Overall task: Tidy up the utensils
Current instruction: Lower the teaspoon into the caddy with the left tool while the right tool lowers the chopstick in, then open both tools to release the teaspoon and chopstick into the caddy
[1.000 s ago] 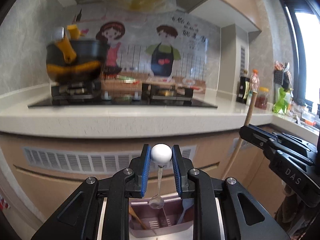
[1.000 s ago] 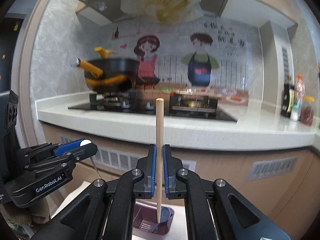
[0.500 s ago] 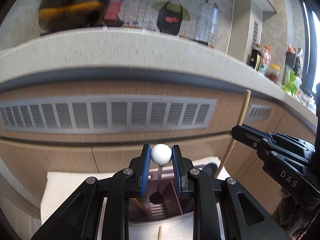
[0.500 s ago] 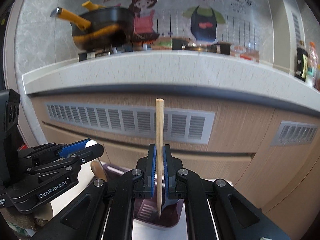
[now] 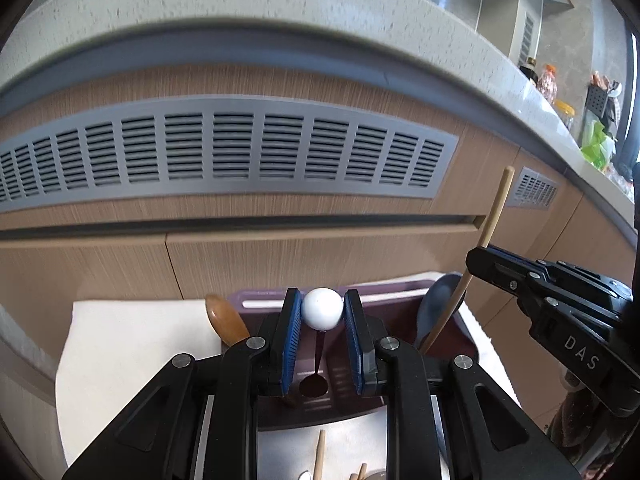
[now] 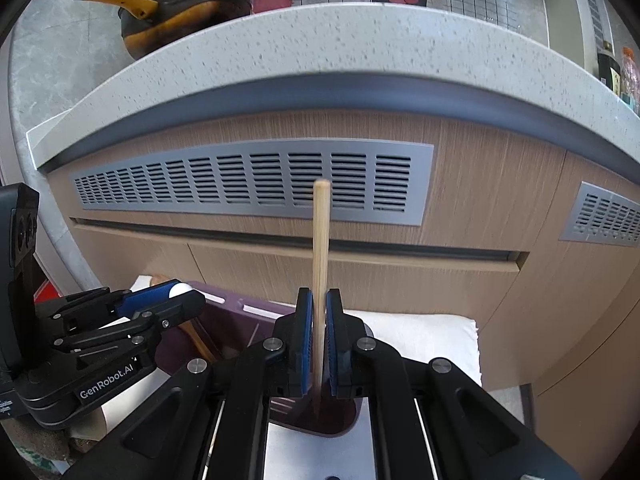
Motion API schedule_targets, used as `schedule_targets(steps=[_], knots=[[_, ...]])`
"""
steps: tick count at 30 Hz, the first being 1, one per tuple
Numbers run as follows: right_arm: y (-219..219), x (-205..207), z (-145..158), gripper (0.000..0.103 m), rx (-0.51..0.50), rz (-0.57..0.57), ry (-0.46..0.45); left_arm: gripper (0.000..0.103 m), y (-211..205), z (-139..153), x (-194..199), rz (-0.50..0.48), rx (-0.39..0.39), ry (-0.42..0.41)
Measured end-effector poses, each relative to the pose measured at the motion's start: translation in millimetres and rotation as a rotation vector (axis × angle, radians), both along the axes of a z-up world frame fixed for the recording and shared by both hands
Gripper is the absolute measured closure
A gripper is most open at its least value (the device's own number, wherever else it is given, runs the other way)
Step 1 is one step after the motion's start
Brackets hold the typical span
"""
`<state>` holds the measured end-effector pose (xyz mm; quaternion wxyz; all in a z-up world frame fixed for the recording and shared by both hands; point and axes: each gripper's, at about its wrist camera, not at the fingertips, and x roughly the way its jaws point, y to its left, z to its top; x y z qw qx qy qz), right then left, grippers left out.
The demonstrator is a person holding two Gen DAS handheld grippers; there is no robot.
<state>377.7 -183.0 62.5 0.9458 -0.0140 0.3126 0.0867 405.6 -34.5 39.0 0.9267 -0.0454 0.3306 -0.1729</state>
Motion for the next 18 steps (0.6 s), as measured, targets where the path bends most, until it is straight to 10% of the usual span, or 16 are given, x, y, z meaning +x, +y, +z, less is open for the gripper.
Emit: schedule_targets(steps=[12,18], knots=[[-21,-41,7,0.05,-0.025,-0.044,-0.045,0.061,28,25,-57,0.045,-0.041,-0.068],[-29,-80,-8,0.045,-0.062,-0.032,-0.014,0.051,41,3,-104,0.05,0.003,-0.018]])
